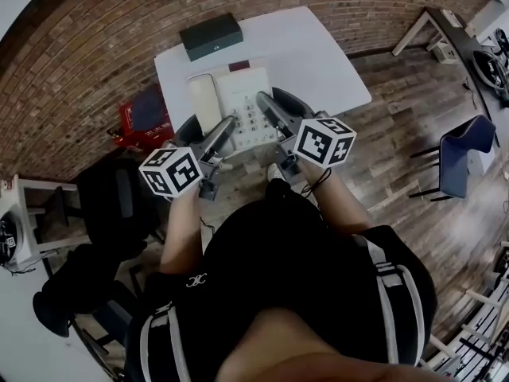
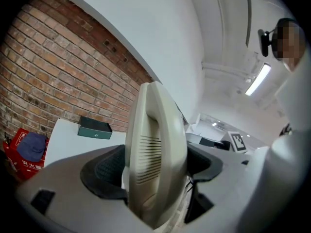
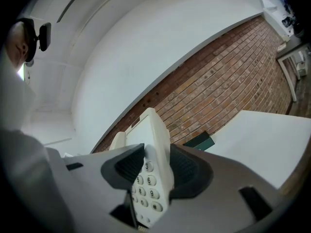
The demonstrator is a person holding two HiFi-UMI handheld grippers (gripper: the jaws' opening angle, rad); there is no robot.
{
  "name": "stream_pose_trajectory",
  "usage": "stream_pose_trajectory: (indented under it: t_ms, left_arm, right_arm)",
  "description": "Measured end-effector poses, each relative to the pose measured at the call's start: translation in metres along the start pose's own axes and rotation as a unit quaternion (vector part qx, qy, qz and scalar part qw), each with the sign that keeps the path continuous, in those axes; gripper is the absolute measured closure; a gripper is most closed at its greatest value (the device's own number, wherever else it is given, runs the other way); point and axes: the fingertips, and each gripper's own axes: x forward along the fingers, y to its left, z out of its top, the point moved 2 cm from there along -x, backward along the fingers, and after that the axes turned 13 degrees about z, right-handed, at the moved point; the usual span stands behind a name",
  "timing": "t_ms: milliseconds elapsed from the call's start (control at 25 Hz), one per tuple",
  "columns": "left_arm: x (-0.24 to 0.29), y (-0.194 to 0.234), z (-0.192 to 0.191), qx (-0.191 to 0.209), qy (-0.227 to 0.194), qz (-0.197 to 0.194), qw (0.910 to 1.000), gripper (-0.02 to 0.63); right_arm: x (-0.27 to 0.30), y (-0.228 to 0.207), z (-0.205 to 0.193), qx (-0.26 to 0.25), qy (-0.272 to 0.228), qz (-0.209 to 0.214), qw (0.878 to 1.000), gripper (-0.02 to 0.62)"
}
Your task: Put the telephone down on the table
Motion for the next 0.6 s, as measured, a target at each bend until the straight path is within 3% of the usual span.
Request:
stream_pose_trajectory:
  t_ms: [320, 600]
  left_arm:
    - [0.089, 0.024, 0.027, -0.035, 0.019, 0.03, 0.9988, 0.233]
    - [0.154, 0.056, 0.022, -0.084, 0.054, 0.064, 0.9929, 0.233]
  right_arm:
    - [0.048, -0.086, 0.038, 0.031, 0.041, 0.015, 0.999, 0.446]
    - [0.083, -0.158, 0.04, 0.072, 0.095, 0.011, 0.993, 0.448]
